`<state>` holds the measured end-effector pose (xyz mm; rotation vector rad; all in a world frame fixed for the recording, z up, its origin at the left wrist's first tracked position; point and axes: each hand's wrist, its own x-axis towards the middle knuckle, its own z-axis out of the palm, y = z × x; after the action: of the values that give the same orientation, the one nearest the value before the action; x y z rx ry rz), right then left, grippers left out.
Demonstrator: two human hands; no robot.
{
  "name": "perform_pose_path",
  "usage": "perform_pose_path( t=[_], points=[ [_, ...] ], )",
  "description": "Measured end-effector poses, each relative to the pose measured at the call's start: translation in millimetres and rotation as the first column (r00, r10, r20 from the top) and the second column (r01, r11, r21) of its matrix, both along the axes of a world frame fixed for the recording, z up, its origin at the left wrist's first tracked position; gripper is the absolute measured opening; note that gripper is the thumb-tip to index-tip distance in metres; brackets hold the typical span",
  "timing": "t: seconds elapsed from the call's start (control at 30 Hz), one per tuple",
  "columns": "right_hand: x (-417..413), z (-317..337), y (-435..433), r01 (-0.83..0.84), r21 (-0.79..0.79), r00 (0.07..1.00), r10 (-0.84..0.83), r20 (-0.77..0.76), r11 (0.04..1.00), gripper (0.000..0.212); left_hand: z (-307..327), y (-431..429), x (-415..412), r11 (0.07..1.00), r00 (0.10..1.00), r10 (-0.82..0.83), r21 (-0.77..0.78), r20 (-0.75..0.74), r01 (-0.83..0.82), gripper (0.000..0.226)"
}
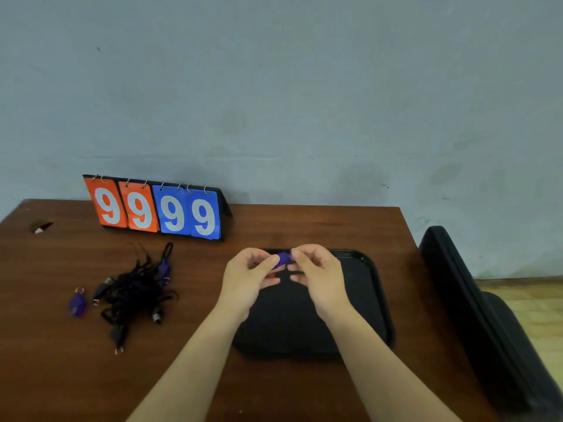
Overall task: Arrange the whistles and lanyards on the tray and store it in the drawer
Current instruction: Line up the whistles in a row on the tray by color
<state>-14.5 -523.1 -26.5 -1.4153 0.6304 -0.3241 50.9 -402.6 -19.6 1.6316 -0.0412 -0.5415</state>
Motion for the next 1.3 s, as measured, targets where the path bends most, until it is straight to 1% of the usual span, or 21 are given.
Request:
perform_pose_path(
  t=[0.1, 0.13, 0.2, 0.27, 0.33, 0.37, 0.43, 0.5, 0.6, 0.67, 0.73, 0.8, 0.87, 0.93, 1.0, 1.07, 1.1, 1.13, 1.2, 1.3],
  points=[
    [-4.3, 6.0, 1.9, 0.007, -0.010, 1.000, -0.007, -0.018, 1.000, 0.010, 4.5, 6.3, -10.4, 0.993, 0.994, -0.114, -0.045, -0.002, 0.113, 0.014],
    [-5.1, 8.3, 2.2, 0.002, -0.030, 1.000, -0.003, -0.025, 1.000, 0.011, 5.3, 7.6, -12.8, 0.988, 0.989, -0.149, -0.031, -0.007, 0.149, 0.016],
    [-5.6, 14.0, 1.6, -0.048, -0.104, 0.998, 0.043, -0.050, 0.993, 0.010, 6.0, 9.2, -16.4, 0.977, 0.978, -0.206, 0.058, 0.009, 0.205, 0.020],
    [-4.6, 19.7, 0.7, -0.121, -0.162, 0.990, 0.107, -0.093, 0.979, 0.010, 6.5, 10.3, -18.9, 0.952, 0.961, -0.276, 0.144, 0.025, 0.270, 0.019],
    [-2.5, 22.9, -1.3, -0.164, -0.197, 0.978, 0.133, -0.164, 0.967, 0.010, 6.9, 10.5, -20.2, 0.941, 0.953, -0.303, 0.159, 0.002, 0.299, 0.017],
    [-1.9, 23.4, -2.7, -0.178, -0.188, 0.970, 0.140, -0.200, 0.966, 0.009, 6.6, 10.6, -20.5, 0.942, 0.952, -0.304, 0.141, -0.019, 0.304, 0.017],
    [-1.6, 23.5, -5.1, -0.205, -0.100, 0.950, 0.173, -0.258, 0.974, 0.009, 5.9, 9.8, -20.7, 0.949, 0.953, -0.294, 0.100, -0.078, 0.300, 0.017],
    [-2.5, 21.9, -5.6, -0.230, -0.025, 0.932, 0.212, -0.293, 0.973, 0.010, 4.6, 8.3, -20.2, 0.950, 0.952, -0.275, 0.112, -0.131, 0.290, 0.017],
    [-5.4, 14.1, -1.3, -0.223, -0.020, 0.930, 0.207, -0.304, 0.975, 0.010, 0.1, 2.8, -15.9, 0.951, 0.954, -0.238, 0.156, -0.182, 0.267, 0.021],
    [-7.3, 7.4, 1.4, -0.149, 0.034, 0.951, 0.152, -0.268, 0.988, 0.012, -1.0, -1.7, -13.7, 0.951, 0.956, -0.237, 0.159, -0.175, 0.265, 0.020],
    [-7.7, 2.6, 0.2, -0.076, 0.061, 0.961, 0.090, -0.263, 0.995, 0.012, -3.0, -6.3, -12.8, 0.939, 0.949, -0.283, 0.164, -0.140, 0.304, 0.017],
    [-6.9, -0.9, -3.7, -0.058, 0.032, 0.950, 0.065, -0.307, 0.998, 0.009, -3.2, -11.4, -15.5, 0.913, 0.936, -0.335, 0.207, -0.110, 0.351, 0.012],
    [-6.5, -4.8, -8.1, -0.055, 0.027, 0.940, 0.061, -0.335, 0.998, 0.006, -8.7, -16.9, -16.1, 0.910, 0.938, -0.325, 0.228, -0.122, 0.345, 0.010],
    [-6.7, -10.3, -10.9, -0.039, 0.038, 0.948, 0.049, -0.315, 0.999, 0.006, -14.4, -22.0, -15.2, 0.931, 0.946, -0.275, 0.199, -0.170, 0.306, 0.009],
    [-7.8, -16.9, -11.4, -0.042, -0.017, 0.949, 0.035, -0.312, 0.999, 0.006, -20.6, -28.6, -11.5, 0.966, 0.951, -0.159, 0.156, -0.265, 0.206, 0.007],
    [-10.5, -25.0, -8.1, -0.106, -0.056, 0.943, 0.082, -0.323, 0.993, 0.009, -24.9, -34.6, -4.8, 0.987, 0.937, -0.023, 0.139, -0.350, 0.077, 0.007],
    [-11.2, -30.6, -6.1, -0.143, -0.048, 0.940, 0.121, -0.318, 0.989, 0.013, -29.6, -38.2, -0.1, 0.987, 0.938, 0.001, 0.152, -0.346, 0.055, 0.008],
    [-11.6, -35.7, -4.4, -0.160, -0.029, 0.941, 0.144, -0.306, 0.987, 0.019, -34.8, -41.4, 4.4, 0.982, 0.950, -0.005, 0.179, -0.313, 0.064, 0.010],
    [-9.7, -44.5, -5.6, -0.132, 0.017, 0.942, 0.131, -0.308, 0.991, 0.025, -44.2, -46.9, 14.9, 0.960, 0.969, -0.078, 0.243, -0.233, 0.136, 0.014],
    [1.4, -57.8, -15.9, -0.102, 0.063, 0.918, 0.119, -0.379, 0.993, 0.028, -54.8, -53.4, 39.5, 0.879, 0.948, -0.243, 0.367, -0.204, 0.305, 0.013]
  ],
)
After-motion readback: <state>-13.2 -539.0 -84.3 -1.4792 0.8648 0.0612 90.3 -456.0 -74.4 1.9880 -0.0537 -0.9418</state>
